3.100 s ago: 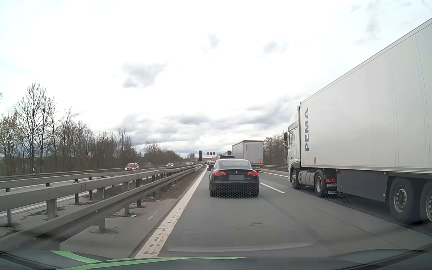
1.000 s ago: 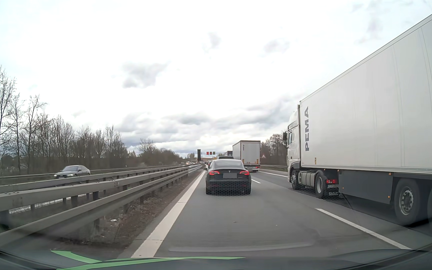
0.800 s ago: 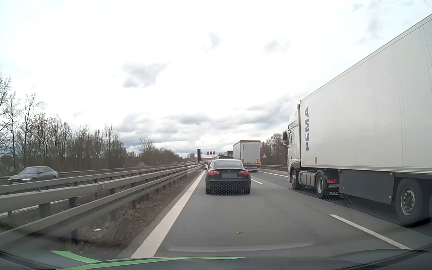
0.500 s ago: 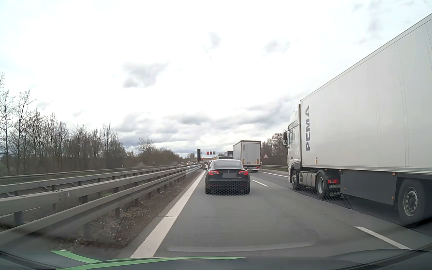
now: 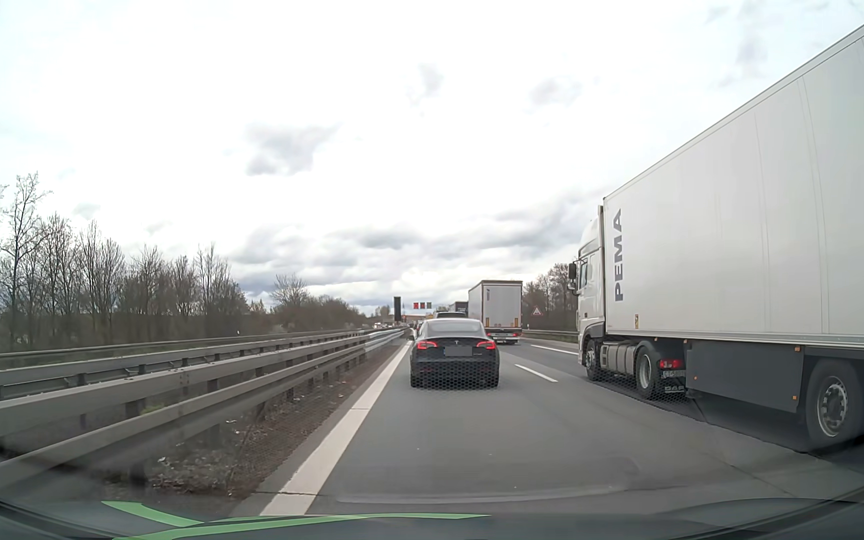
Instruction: Follow the waypoints while adhering to traffic rules and regulations
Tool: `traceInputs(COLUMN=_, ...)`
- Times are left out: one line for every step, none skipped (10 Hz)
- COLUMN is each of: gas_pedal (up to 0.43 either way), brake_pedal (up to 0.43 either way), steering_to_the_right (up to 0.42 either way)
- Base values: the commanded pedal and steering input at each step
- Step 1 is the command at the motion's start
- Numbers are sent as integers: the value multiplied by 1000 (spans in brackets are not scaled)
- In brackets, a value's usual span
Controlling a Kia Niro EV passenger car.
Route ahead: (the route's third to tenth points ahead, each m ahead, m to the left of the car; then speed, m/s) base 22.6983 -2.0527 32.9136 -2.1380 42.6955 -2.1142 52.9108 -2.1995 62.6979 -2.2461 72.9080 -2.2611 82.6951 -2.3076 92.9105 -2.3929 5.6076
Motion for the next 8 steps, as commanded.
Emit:
traceInputs(gas_pedal=98, brake_pedal=0, steering_to_the_right=-4)
traceInputs(gas_pedal=98, brake_pedal=0, steering_to_the_right=-4)
traceInputs(gas_pedal=98, brake_pedal=0, steering_to_the_right=-4)
traceInputs(gas_pedal=98, brake_pedal=0, steering_to_the_right=-3)
traceInputs(gas_pedal=98, brake_pedal=0, steering_to_the_right=-3)
traceInputs(gas_pedal=98, brake_pedal=0, steering_to_the_right=-3)
traceInputs(gas_pedal=110, brake_pedal=0, steering_to_the_right=-3)
traceInputs(gas_pedal=110, brake_pedal=0, steering_to_the_right=-2)
